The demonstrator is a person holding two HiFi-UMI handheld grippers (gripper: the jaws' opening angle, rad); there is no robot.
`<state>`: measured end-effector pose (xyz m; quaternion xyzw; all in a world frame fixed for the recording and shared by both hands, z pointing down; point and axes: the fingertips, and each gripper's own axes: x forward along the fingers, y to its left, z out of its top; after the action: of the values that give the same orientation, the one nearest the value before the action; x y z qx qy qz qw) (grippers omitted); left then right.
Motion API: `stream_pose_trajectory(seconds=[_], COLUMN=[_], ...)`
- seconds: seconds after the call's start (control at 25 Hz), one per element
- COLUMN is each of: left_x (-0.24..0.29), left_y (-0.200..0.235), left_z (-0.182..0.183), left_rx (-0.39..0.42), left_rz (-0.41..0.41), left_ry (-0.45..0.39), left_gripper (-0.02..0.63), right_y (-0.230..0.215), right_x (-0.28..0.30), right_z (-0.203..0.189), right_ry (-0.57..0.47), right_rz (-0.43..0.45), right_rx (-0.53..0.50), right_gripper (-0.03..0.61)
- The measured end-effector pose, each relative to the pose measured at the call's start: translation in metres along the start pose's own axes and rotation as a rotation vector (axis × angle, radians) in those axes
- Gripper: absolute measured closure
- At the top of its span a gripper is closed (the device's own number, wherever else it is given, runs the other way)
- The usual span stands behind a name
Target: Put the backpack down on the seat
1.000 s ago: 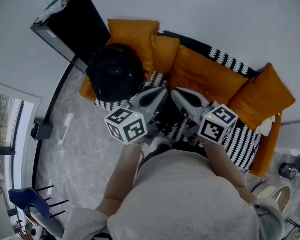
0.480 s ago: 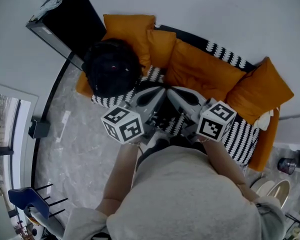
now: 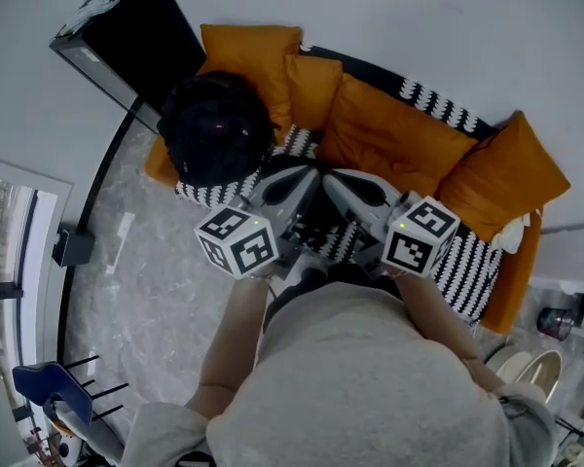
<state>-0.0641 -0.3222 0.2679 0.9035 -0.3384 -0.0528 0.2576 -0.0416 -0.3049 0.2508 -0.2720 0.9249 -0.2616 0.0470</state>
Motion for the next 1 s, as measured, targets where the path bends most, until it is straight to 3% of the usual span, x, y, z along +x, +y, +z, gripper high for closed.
stream_pose_trajectory(seconds=[0.72, 1.0], left_x=[0.006, 0.006], left_y=[-0.002, -0.002], left_z=[-0.006, -0.01], left_rx=[0.001, -0.015], left_rz=[-0.015, -0.018], left_ry=[0.03, 0.033], left_gripper=[0.606, 0.606], right_y=[-0.008, -0.011], right_x=[0.0, 0.0], right_z=[-0.011, -0.018], right_ry=[0.059, 0.077], right_rz=[-0.047, -0.051], right_rx=[-0.099, -0.079], right_gripper=[0.575, 0.575])
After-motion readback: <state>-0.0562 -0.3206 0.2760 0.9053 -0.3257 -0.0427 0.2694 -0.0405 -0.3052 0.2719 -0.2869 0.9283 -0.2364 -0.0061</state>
